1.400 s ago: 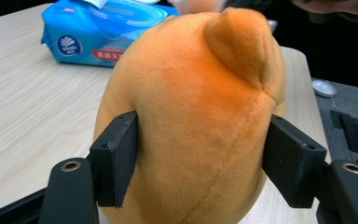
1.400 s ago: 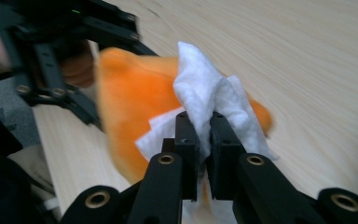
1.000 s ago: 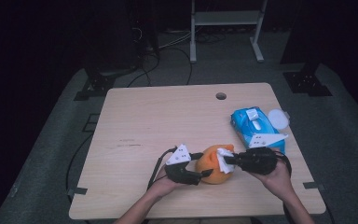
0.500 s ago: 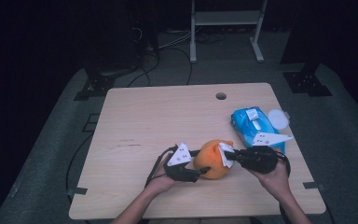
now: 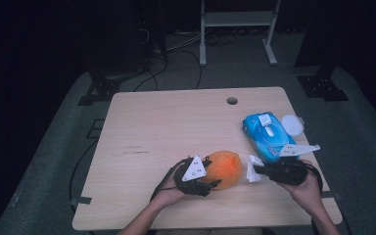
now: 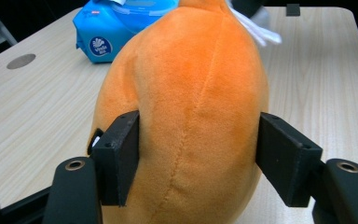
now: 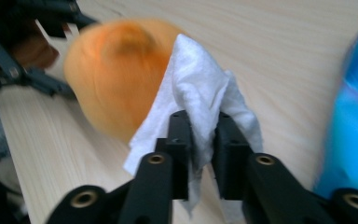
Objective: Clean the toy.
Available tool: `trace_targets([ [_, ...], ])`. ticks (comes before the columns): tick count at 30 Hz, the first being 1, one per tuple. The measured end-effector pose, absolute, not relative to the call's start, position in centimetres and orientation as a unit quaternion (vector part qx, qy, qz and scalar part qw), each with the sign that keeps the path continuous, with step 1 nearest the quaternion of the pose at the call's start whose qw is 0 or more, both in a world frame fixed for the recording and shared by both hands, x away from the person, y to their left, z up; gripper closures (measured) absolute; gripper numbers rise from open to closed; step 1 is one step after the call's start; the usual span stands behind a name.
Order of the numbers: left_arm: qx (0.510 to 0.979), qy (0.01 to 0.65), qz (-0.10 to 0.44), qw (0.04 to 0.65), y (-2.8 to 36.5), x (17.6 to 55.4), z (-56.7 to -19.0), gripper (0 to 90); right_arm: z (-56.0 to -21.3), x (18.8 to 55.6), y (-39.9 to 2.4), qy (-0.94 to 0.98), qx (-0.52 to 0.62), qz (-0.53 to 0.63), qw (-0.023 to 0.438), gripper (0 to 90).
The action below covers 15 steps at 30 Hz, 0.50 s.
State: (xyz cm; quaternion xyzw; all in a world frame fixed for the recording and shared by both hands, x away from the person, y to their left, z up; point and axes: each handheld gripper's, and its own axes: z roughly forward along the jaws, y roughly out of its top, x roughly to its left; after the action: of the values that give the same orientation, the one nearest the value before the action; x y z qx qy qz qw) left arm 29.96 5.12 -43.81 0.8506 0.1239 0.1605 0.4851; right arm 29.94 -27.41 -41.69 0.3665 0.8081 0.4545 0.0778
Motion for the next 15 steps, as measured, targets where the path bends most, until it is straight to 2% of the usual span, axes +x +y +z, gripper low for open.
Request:
trace_targets([
  [5, 0.843, 0.137, 0.122, 0.506, 5.3, 30.0, -43.0, 30.9, -43.3, 29.3, -29.4, 0.815, 0.391, 0.423, 0.067, 67.3],
  [9, 0.847, 0.127, 0.112, 0.504, 5.2, 29.9, -42.7, 30.2, -43.8, 29.3, -30.6, 0.804, 0.408, 0.429, 0.057, 62.2],
  [15, 0.856, 0.108, 0.1, 0.496, 4.7, 29.3, -42.8, 31.1, -42.2, 28.9, -28.8, 0.793, 0.372, 0.479, 0.056, 57.4],
])
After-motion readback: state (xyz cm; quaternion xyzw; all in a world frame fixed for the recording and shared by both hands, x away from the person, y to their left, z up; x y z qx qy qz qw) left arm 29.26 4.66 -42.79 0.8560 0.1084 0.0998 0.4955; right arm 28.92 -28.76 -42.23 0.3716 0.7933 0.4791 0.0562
